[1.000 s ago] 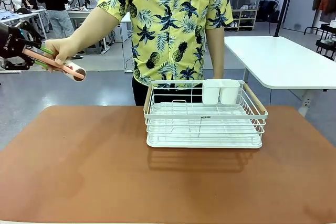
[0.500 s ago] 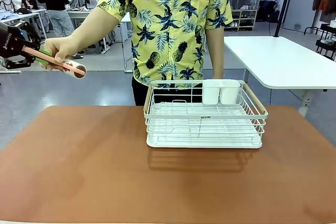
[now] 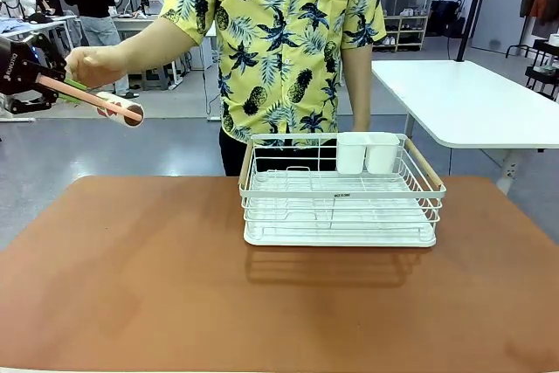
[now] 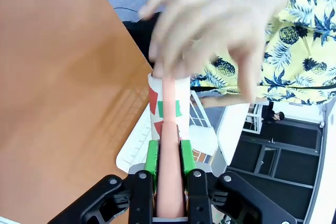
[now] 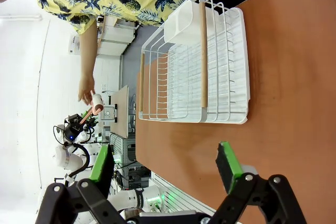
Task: Clean the table.
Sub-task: Pick up the Lint Roller when the human hands it over, then clean the table with the Lint Roller when the human lifts the Dish drying rack.
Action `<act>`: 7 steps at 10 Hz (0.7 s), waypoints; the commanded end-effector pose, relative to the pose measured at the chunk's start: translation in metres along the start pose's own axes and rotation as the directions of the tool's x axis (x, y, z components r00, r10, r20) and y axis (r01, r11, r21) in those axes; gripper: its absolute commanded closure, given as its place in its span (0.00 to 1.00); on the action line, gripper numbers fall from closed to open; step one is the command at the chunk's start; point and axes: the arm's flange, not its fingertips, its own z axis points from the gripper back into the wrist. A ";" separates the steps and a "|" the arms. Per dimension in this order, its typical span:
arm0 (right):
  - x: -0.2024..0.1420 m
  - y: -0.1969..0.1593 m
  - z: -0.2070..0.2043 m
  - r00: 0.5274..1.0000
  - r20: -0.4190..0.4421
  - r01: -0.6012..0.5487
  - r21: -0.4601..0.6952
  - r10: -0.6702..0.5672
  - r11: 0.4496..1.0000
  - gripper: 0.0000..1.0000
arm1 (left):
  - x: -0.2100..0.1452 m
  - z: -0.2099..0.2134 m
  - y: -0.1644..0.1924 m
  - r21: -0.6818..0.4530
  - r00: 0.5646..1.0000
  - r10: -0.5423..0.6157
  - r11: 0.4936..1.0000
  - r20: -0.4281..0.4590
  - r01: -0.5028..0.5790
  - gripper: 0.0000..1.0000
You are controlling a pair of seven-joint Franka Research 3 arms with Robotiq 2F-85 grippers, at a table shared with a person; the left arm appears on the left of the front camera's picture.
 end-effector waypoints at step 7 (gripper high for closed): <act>0.000 0.002 0.001 1.000 0.004 -0.012 0.017 0.012 1.000 0.00 | 0.000 0.001 -0.001 0.011 1.000 -0.004 1.000 0.006 0.004 1.00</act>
